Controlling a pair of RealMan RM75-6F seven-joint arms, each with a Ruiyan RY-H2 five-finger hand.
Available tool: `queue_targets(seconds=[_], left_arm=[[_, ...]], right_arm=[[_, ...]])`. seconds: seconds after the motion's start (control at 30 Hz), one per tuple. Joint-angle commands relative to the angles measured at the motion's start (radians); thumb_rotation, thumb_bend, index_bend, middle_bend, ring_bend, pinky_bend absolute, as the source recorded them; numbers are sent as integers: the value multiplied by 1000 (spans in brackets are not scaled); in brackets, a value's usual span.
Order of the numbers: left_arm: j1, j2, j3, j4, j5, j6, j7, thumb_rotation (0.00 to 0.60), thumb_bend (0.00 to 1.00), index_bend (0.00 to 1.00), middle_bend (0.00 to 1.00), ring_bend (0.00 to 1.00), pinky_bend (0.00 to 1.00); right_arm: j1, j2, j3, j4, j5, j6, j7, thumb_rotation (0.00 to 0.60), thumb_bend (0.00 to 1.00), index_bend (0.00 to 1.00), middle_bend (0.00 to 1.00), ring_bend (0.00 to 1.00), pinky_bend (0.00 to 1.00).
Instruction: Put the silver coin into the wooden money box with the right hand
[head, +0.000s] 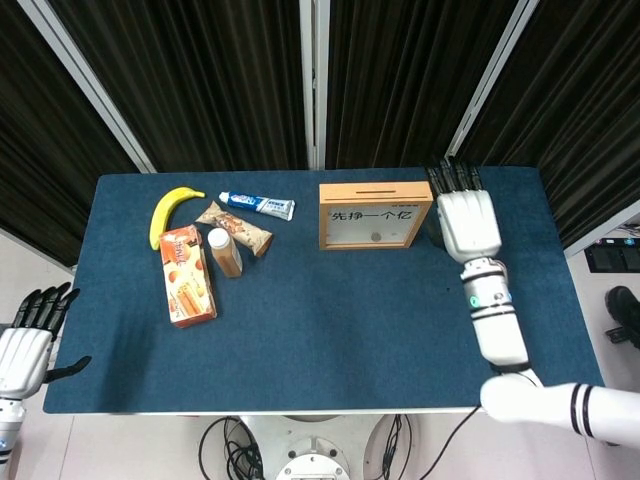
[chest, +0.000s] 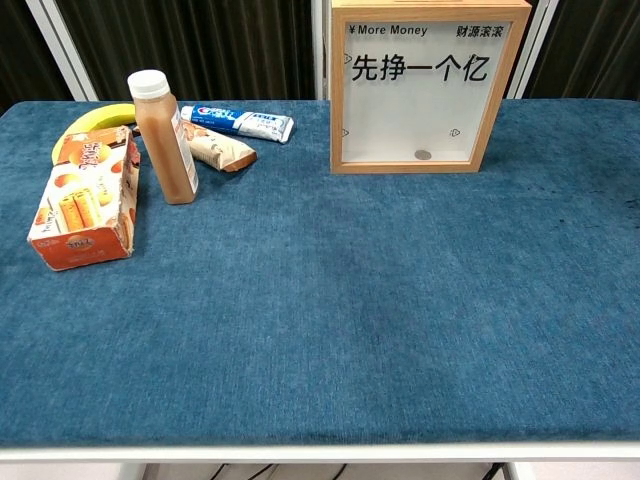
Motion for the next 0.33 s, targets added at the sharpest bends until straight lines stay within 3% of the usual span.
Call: queue_targets(seconds=[0.03,0.17,0.33], left_arm=[[2,1,-1,-8,-2,2,15,600,108,13,0,0,0],[5,4,-6,-20,-12,2,45,600,109,13,0,0,0],[8,4,-14,-18,-35,-5,83,600,108,13,0,0,0]], right_arm=[[-382,9,-329,52,-421,343,191,600,313,0,0,0,0],[-528,-44,-403,197,-452,395,314,600,299,0,0,0,0],[-612,-66,-416,284,-485,414,393,600,275,0,0,0,0]])
